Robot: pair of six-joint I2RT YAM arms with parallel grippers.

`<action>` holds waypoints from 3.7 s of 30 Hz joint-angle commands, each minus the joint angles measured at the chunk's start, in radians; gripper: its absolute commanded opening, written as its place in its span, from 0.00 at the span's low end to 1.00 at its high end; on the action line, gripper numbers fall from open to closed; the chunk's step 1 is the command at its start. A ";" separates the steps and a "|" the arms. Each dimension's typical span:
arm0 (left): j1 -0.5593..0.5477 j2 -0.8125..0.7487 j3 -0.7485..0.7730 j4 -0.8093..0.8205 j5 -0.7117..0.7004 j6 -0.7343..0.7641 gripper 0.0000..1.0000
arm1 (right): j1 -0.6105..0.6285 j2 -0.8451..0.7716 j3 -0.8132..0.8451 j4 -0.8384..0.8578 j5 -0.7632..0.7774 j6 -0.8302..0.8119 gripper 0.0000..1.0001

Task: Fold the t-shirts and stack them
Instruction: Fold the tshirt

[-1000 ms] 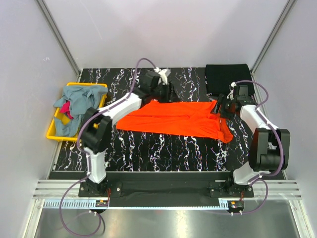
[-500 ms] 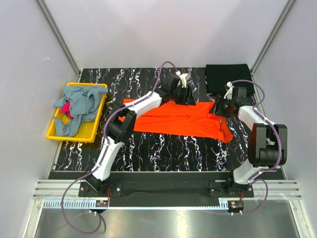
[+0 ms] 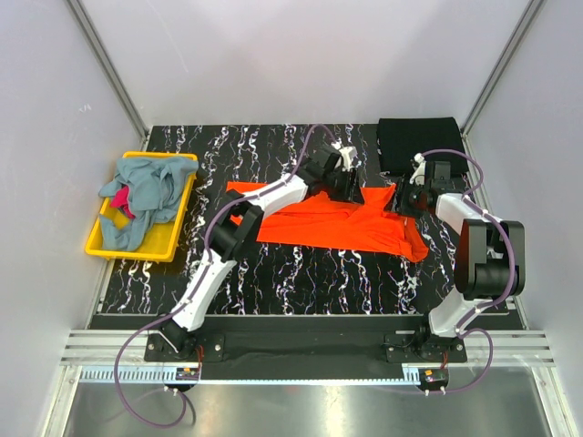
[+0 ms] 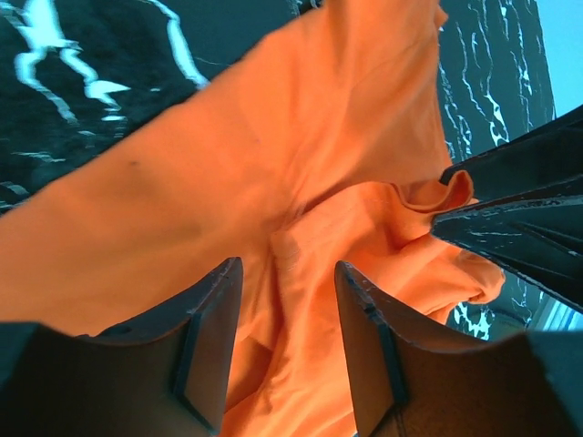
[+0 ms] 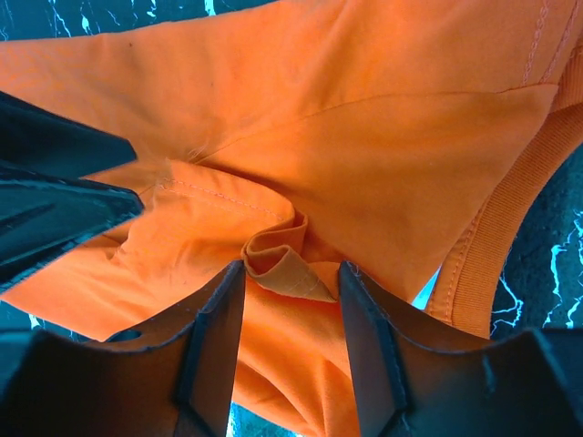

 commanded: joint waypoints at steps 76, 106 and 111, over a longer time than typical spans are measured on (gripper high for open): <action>0.004 -0.218 -0.227 0.125 -0.204 -0.156 0.00 | 0.059 0.098 0.209 0.146 0.056 -0.219 0.00; 0.004 -0.232 -0.304 0.153 -0.232 -0.208 0.00 | 0.128 0.180 0.244 0.215 0.063 -0.463 0.00; 0.004 -0.235 -0.319 0.156 -0.235 -0.220 0.00 | 0.131 0.168 0.207 0.284 0.062 -0.472 0.00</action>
